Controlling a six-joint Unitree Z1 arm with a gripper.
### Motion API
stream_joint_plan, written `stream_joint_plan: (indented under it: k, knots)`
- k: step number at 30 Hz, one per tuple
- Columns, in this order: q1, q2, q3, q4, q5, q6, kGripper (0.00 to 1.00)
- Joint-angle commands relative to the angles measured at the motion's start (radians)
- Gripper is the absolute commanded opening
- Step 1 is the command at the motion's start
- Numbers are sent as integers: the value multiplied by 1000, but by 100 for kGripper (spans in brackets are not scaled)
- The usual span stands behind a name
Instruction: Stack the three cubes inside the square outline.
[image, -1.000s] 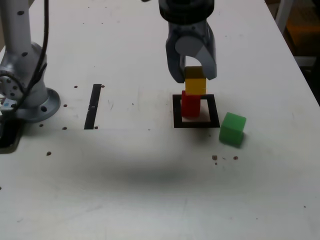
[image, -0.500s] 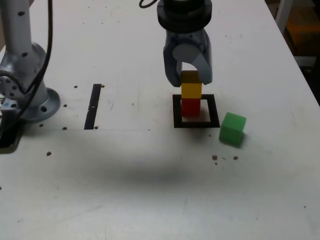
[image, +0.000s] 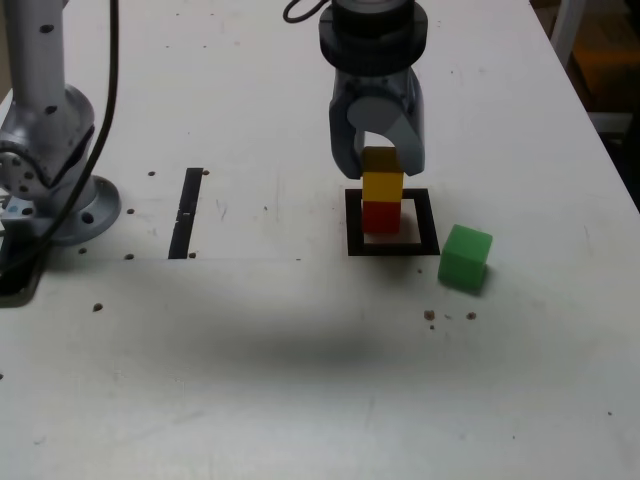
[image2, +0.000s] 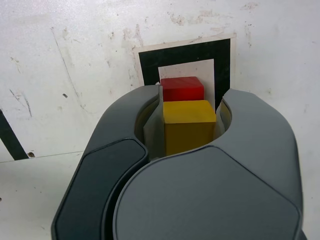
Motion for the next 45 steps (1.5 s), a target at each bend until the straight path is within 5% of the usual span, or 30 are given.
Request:
stream_joint_plan:
  k: [1, 45]
  knots:
    - [-1, 4, -4, -3, 5, 1, 18]
    - [4, 7, 9, 12, 4, 1, 42]
